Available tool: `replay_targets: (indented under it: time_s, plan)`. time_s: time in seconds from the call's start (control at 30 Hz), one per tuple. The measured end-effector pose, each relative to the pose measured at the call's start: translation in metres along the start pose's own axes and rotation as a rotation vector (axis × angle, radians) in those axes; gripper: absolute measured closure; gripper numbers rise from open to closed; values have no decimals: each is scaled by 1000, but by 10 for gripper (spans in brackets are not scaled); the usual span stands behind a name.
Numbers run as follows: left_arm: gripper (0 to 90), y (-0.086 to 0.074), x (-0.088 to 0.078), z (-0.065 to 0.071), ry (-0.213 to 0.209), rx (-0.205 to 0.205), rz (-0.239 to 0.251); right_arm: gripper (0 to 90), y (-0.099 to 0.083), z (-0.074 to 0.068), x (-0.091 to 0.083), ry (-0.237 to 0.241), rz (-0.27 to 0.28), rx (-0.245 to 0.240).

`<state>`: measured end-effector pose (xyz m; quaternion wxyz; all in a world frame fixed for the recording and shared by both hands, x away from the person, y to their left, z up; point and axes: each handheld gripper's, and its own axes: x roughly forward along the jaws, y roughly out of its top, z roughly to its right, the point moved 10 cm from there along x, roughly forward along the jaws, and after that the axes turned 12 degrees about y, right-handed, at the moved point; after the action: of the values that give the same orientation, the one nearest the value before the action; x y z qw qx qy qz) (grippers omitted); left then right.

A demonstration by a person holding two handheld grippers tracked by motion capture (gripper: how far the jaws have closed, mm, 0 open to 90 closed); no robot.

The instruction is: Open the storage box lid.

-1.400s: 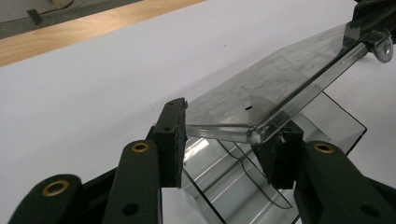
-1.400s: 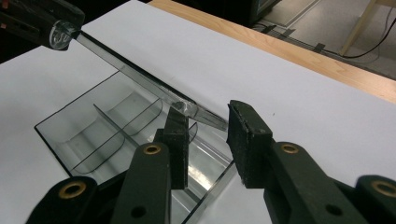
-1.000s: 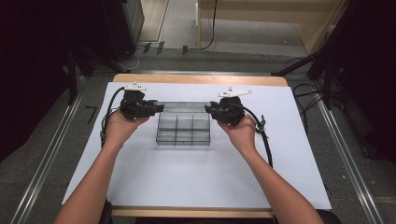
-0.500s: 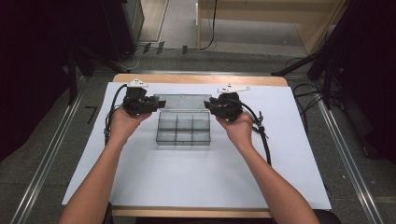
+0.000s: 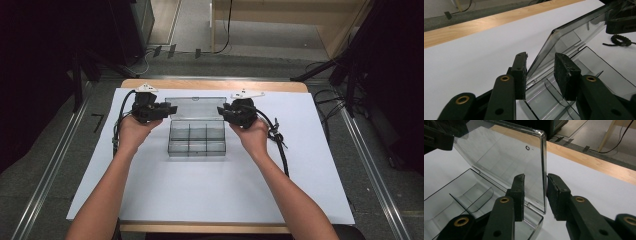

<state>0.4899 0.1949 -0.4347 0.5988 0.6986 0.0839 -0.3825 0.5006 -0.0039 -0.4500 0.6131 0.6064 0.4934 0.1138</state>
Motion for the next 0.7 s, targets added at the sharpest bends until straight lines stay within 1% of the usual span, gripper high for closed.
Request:
replay_targets:
  time_s: [0.1,0.27,0.3,0.43,0.6,0.7]
  plan:
    - [648,1,1,0,4,2,5,698,1,1,1,2,-4,-5]
    - [653,2,4,-2,17,-15,18,695,3,3,4,-4,-1,1]
    - [654,3,5,-2,22,-8,18,694,3,4,5,-2,4,6]
    - [655,6,9,-4,36,-5,4,699,4,7,7,-3,18,22]
    - [650,9,14,-6,43,-8,-2,702,5,10,10,-13,24,28]
    - [650,9,17,-7,43,-26,-2,706,5,12,12,-21,27,29]
